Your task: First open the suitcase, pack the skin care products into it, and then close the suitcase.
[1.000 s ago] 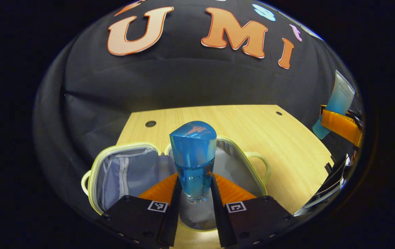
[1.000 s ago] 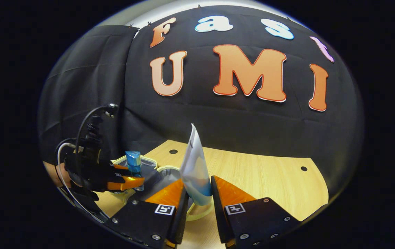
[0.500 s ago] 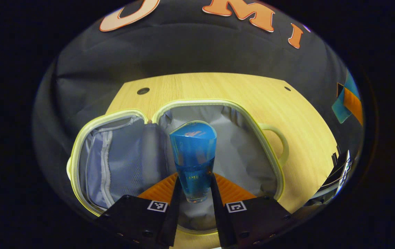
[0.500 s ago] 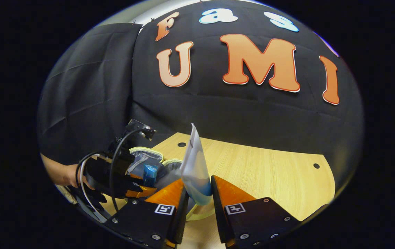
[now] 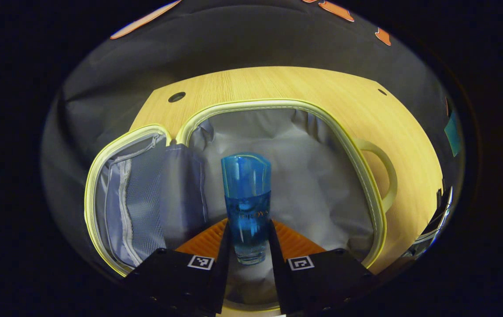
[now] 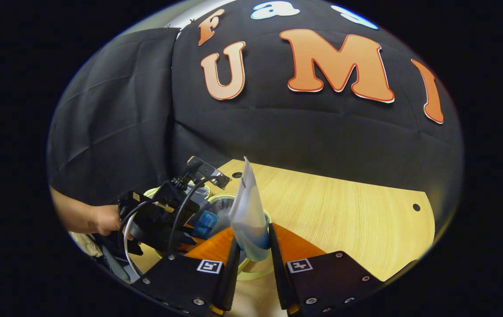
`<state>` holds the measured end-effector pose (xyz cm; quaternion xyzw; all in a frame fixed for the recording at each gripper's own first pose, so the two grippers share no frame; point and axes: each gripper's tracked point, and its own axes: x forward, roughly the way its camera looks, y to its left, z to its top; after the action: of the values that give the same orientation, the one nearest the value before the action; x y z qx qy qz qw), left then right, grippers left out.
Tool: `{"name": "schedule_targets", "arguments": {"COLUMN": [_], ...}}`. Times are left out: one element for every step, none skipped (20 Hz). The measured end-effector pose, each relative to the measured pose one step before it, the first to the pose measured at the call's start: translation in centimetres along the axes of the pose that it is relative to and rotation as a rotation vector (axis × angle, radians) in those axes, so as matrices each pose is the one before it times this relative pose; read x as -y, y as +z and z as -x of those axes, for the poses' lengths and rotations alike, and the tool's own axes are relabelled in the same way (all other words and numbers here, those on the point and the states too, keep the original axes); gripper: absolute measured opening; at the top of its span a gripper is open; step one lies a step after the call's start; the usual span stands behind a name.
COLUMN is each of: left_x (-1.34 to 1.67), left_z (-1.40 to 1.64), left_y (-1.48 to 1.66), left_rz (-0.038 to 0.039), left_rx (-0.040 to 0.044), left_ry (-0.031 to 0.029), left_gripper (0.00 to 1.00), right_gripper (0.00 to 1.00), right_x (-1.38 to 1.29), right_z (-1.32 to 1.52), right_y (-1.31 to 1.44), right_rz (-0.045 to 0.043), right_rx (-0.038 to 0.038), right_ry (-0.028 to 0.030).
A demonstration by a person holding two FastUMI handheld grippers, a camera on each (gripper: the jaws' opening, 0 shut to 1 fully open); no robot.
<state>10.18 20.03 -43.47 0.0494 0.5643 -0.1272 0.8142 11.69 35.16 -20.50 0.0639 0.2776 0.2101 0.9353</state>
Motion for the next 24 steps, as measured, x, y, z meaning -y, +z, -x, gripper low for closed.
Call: {"name": "schedule_targets", "arguments": {"left_x": [-0.075, -0.063, -0.065, 0.007, -0.108, -0.004, -0.053, 0.014, -0.073, -0.148, -0.101, -0.001, 0.032, -0.179, -0.156, -0.012, -0.338, -0.437, -0.567, -0.322, -0.654, -0.977, -1.139, -1.343], "left_z": [-0.602, -0.545, -0.432, -0.234, -0.229, -0.193, 0.122, -0.049, 0.057, 0.282, 0.138, 0.612, 0.363, 0.698, 0.803, 0.761, 0.839, 1.018, 0.897, 1.228, 1.185, 1.068, 1.012, 0.979], "left_y": [-0.295, -0.292, -0.043, -0.03, 0.012, -0.207, 0.065, -0.147, 0.129, 0.28, 0.302, 0.324, 0.28, 0.2, 0.339, 0.378, 0.331, 0.371, 0.475, 0.587, 0.693, 0.605, 0.728, 0.393], "left_rz": [0.01202, 0.01802, 0.0181, 0.0151, 0.01121, 0.01316, -0.00146, -0.00044, 0.00123, 0.01012, 0.00943, -0.00036, -0.0067, -0.00595, -0.00012, 0.003, -0.00149, -0.0021, -0.00307, -0.002, -0.0028, -0.00375, -0.00746, -0.00527], "left_rx": [-0.01718, -0.0154, -0.00199, -0.00172, -0.00086, -0.00505, 0.00515, -0.00458, 0.00783, 0.01887, 0.0261, 0.01945, 0.02069, 0.01232, 0.02303, 0.03162, 0.02645, 0.03241, 0.0327, 0.03894, 0.03811, 0.0397, 0.03408, 0.02822], "left_ry": [0.004, 0.00517, 0.00659, 0.00665, 0.007, 0.00452, 0.00082, 0.00127, 0.00528, 0.00561, 0.00117, 0.00297, -0.00225, 0.00928, 0.00708, 0.00484, 0.01787, 0.01694, 0.01668, 0.00997, 0.01674, 0.01877, 0.0271, 0.03269], "left_gripper": [0.46, 0.47, 0.47, 0.47, 0.47, 0.46, 0.47, 0.47, 0.47, 0.48, 0.51, 0.51, 0.53, 0.57, 0.59, 0.61, 0.71, 0.75, 0.78, 0.78, 0.8, 0.82, 0.84, 0.85], "right_gripper": [0.39, 0.39, 0.4, 0.39, 0.39, 0.39, 0.39, 0.39, 0.4, 0.39, 0.39, 0.39, 0.39, 0.39, 0.39, 0.39, 0.39, 0.39, 0.39, 0.34, 0.39, 0.39, 0.39, 0.39], "right_x": [-0.017, 0.071, -0.116, 0.012, -0.147, -0.116, -0.015, -0.119, -0.102, -0.181, 0.003, -0.053, 0.01, -0.269, 0.069, -0.111, -0.233, -0.3, -0.385, -0.277, -0.387, -0.419, -0.362, -0.514], "right_z": [-0.286, -0.327, -0.214, -0.258, -0.204, -0.319, -0.25, -0.286, -0.062, 0.021, -0.13, -0.064, -0.182, -0.369, -0.359, -0.128, -0.009, -0.176, -0.169, -0.338, -0.469, -0.413, -0.658, -0.626], "right_y": [-0.197, -0.057, -0.181, -0.153, -0.177, -0.141, -0.159, -0.24, -0.141, -0.043, -0.181, -0.065, -0.124, -0.12, -0.019, -0.099, -0.293, -0.19, -0.315, -0.245, -0.582, -0.411, -0.577, -0.385], "right_rz": [-0.00161, -0.00283, -0.00338, -0.00236, -0.00257, -0.00074, 0.00019, -0.0032, -0.00533, -0.0039, -0.00458, -0.00309, 0.00131, 0.00423, 0.00504, 0.00208, -0.00084, -0.00076, -0.0002, -0.00304, -0.00825, -0.01239, -0.01305, -0.01265], "right_rx": [-0.00584, -0.00283, -0.00527, -0.00677, -0.007, -0.00687, -0.00599, -0.00916, -0.00379, -0.0031, -0.00338, -0.00455, -0.00474, -0.00494, -0.00442, -0.00455, -0.00652, -0.00544, -0.00872, -0.01052, -0.01948, -0.01906, -0.02085, -0.01635], "right_ry": [0.00947, 0.00679, 0.01102, 0.00567, 0.01113, 0.00768, 0.00771, 0.0058, 0.00609, 0.00885, 0.00593, 0.0053, 0.00108, 0.00304, -0.00281, 0.00264, 0.00255, 0.00821, 0.00747, 0.00816, 0.00989, 0.01045, 0.01003, 0.01271]}}
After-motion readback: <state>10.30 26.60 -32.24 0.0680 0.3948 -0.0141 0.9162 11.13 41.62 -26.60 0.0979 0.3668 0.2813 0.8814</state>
